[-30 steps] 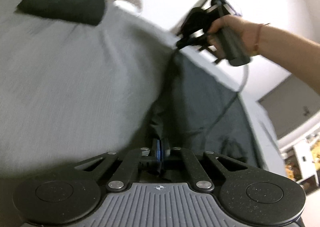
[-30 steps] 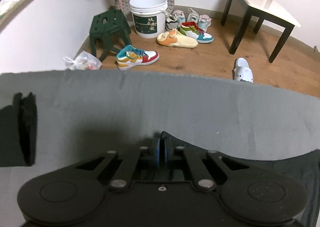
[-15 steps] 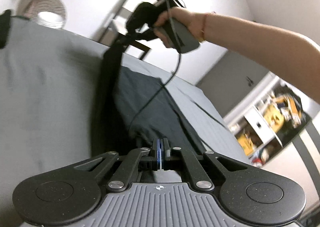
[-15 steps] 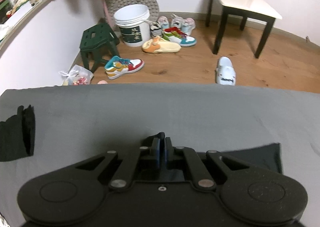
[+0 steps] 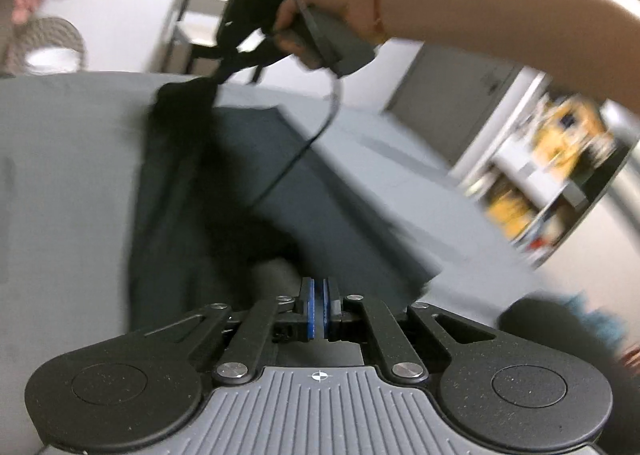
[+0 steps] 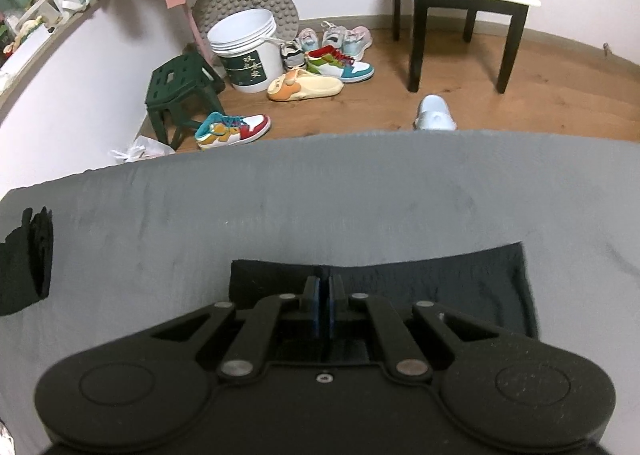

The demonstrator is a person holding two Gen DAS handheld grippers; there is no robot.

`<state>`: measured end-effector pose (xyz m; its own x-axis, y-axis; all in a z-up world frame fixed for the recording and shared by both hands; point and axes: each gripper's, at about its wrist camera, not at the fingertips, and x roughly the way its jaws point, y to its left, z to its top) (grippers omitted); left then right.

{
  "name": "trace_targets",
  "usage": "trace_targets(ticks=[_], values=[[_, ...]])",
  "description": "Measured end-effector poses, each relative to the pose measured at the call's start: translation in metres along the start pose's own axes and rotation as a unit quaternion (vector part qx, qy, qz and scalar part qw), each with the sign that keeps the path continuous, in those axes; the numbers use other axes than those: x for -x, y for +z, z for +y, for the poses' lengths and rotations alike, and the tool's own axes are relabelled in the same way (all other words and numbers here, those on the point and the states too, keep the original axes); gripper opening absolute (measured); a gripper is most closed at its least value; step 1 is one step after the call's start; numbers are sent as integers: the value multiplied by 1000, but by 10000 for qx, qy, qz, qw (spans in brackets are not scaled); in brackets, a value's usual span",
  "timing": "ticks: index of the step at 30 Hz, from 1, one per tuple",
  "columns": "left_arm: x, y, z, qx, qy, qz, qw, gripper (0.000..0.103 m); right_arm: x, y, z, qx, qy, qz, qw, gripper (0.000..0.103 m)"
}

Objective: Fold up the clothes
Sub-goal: 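Carry the lifted half over onto the other leg with the right gripper, then open the right gripper and release the folded half onto the trousers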

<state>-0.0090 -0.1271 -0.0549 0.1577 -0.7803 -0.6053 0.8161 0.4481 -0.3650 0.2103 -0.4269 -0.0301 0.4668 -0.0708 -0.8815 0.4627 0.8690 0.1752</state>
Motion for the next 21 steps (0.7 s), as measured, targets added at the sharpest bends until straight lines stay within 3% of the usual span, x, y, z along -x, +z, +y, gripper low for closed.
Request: trace_targets(ticks=[1, 3, 6, 11, 16, 18, 21], values=[[2, -3, 4, -16, 165, 67, 9998, 2, -2, -2, -3, -72, 85, -15, 9999, 10], [0, -4, 11, 127, 465, 194, 9986, 2, -2, -5, -8, -225, 237, -50, 9995, 28], [-6, -4, 19, 304, 682, 386, 9965, 5, 11, -9, -16, -114, 266, -139, 9995, 32], [-19, -8, 10, -48, 840, 794, 9933, 5, 66, -23, -37, 234, 404, -296, 9985, 38], [-10, -7, 1, -216, 888, 584, 9941, 6, 149, -52, -62, 388, 757, -428, 9955, 43], [-3, -5, 2, -142, 843, 493, 9951, 6, 179, -70, -68, 333, 882, -503, 9943, 53], [-11, -3, 0, -148, 961, 594, 9935, 9, 202, -106, -69, 291, 1062, -512, 9926, 56]])
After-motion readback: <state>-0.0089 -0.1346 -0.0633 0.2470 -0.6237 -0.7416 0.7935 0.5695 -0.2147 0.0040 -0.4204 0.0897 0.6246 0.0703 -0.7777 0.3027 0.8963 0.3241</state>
